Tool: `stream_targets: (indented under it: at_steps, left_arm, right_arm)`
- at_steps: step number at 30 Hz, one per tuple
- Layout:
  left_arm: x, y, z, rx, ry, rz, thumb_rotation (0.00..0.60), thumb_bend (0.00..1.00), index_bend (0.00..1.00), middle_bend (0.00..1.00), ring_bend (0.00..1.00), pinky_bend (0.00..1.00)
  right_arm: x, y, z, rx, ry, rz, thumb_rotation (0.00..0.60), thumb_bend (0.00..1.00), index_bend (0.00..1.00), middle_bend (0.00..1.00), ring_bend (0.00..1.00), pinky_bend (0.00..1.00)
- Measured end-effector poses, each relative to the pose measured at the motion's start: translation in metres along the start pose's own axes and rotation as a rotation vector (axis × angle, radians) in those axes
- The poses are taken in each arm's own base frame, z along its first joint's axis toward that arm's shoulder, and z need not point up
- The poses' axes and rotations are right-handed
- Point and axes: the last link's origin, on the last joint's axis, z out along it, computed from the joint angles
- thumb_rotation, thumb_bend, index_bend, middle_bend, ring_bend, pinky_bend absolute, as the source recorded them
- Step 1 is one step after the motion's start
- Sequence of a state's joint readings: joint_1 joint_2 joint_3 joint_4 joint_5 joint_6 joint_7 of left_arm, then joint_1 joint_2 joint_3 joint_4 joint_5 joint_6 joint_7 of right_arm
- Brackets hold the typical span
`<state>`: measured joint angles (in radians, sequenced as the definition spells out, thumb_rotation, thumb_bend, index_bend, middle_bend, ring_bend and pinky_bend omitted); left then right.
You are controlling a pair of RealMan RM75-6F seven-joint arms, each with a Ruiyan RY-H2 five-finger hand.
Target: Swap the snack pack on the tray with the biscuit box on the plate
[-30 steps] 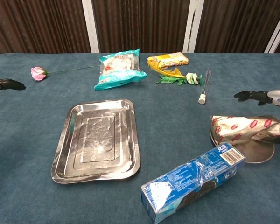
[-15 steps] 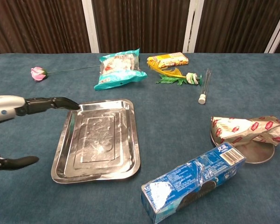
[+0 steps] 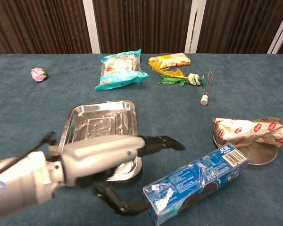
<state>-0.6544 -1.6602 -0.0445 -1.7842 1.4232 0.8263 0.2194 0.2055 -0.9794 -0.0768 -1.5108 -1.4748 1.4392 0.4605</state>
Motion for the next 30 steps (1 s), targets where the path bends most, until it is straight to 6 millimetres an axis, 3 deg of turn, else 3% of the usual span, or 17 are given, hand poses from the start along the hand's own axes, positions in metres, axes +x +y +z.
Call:
stream_targets:
  at_steps: [6,12,18,20,23,25,30]
  left_arm:
    - [-0.015,0.025,0.045,-0.019,-0.018,0.014,0.6,0.37,0.0,0.0,0.0,0.01]
    - [-0.025,0.023,0.07,0.01,-0.037,0.07,0.6,0.36,0.0,0.0,0.0,0.02]
    - [-0.028,0.014,0.086,0.06,-0.006,0.145,0.6,0.36,0.0,0.0,0.04,0.19]
    - [-0.027,0.013,0.088,0.065,0.008,0.164,0.6,0.36,0.0,0.04,0.15,0.31]
    - [-0.027,0.014,0.089,0.066,0.032,0.185,0.6,0.36,0.05,0.21,0.36,0.51]
    - [-0.026,0.014,0.09,0.065,0.049,0.19,0.6,0.38,0.18,0.35,0.51,0.68]
    - [-0.023,0.01,0.09,0.07,0.129,0.201,0.6,0.44,0.42,0.61,0.71,0.89]
  right_arm:
    - [0.001,0.001,0.0,0.019,-0.033,0.004,0.6,0.15,0.0,0.0,0.0,0.0]
    - [0.0,0.001,0.001,0.018,-0.049,-0.001,0.6,0.15,0.0,0.0,0.0,0.0]
    - [0.0,0.0,0.0,0.019,-0.043,-0.005,0.6,0.15,0.0,0.0,0.0,0.0]
    - [0.0,0.0,0.0,0.018,-0.041,-0.005,0.6,0.15,0.0,0.0,0.0,0.0]
    - [-0.001,0.0,0.001,0.016,-0.047,-0.006,0.6,0.15,0.0,0.0,0.0,0.0]
    - [-0.003,0.0,0.002,0.017,-0.053,-0.009,0.6,0.15,0.0,0.0,0.0,0.0]
    - [-0.004,-0.001,0.003,0.022,-0.062,-0.014,0.6,0.15,0.0,0.0,0.0,0.0]
